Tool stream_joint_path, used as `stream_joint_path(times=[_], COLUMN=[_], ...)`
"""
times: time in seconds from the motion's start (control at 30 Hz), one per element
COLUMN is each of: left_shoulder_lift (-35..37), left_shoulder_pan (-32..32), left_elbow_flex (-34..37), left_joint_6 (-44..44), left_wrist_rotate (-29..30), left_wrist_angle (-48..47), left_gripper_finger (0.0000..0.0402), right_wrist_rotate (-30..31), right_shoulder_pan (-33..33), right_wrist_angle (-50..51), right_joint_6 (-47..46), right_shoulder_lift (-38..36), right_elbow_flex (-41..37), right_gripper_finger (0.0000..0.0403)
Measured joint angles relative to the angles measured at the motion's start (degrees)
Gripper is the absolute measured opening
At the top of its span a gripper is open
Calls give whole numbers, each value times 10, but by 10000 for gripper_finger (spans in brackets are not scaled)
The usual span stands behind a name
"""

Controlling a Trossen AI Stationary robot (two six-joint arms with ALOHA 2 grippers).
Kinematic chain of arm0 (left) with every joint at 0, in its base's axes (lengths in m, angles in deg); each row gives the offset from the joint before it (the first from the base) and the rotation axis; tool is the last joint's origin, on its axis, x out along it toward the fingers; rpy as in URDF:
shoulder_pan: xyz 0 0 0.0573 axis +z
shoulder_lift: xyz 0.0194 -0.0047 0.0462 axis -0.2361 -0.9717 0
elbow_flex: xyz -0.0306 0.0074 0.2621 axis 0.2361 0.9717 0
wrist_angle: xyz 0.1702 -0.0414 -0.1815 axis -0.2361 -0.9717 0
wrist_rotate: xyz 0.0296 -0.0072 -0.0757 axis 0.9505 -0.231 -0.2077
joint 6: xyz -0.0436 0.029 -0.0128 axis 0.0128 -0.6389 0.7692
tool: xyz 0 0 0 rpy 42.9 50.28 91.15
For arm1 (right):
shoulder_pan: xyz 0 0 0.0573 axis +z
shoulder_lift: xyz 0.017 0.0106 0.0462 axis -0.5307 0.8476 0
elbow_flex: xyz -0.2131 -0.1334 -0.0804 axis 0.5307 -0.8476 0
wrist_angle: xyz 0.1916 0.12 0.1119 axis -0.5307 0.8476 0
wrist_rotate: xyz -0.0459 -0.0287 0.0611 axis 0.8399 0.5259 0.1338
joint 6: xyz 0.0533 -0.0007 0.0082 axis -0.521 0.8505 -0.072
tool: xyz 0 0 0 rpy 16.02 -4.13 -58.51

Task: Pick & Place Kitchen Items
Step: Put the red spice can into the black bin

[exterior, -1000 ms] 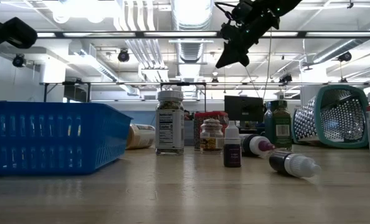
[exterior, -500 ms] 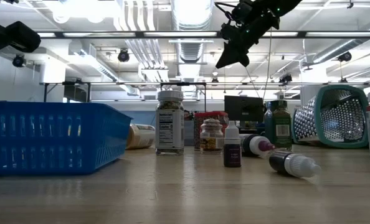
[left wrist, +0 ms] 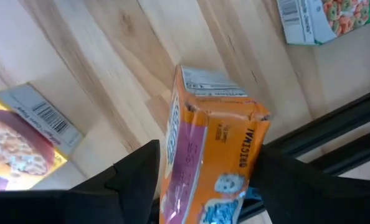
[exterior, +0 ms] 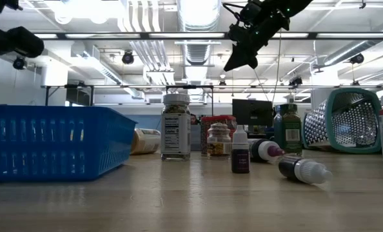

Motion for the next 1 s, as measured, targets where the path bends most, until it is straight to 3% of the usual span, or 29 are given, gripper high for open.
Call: stream_joint_path(times=[0.2, 0.33, 0.6, 0.8, 1.0], left_shoulder_lift=[11, 11, 11, 11, 11], left_shoulder_pan=[0, 0, 9, 62, 138], left_elbow_flex=[-48, -80, -108, -110, -110], left_joint_6=[16, 15, 14, -4, -30], left_wrist_rotate=[1, 35, 222, 263, 266], left_wrist_angle=[-1, 0, 55, 135, 200], left_gripper_finger=[250, 250, 250, 250, 249], right_wrist_rotate=[0, 0, 0, 0, 0], right_shoulder_pan=[0, 0, 0, 0, 9], right_wrist_angle=[0, 1, 53, 100, 106], right_joint_6=[4, 3, 12, 33, 38], right_shoulder_lift=[0, 0, 0, 0, 0], right_elbow_flex=[0, 0, 0, 0, 0], right_gripper_finger=[8, 8, 8, 8, 8])
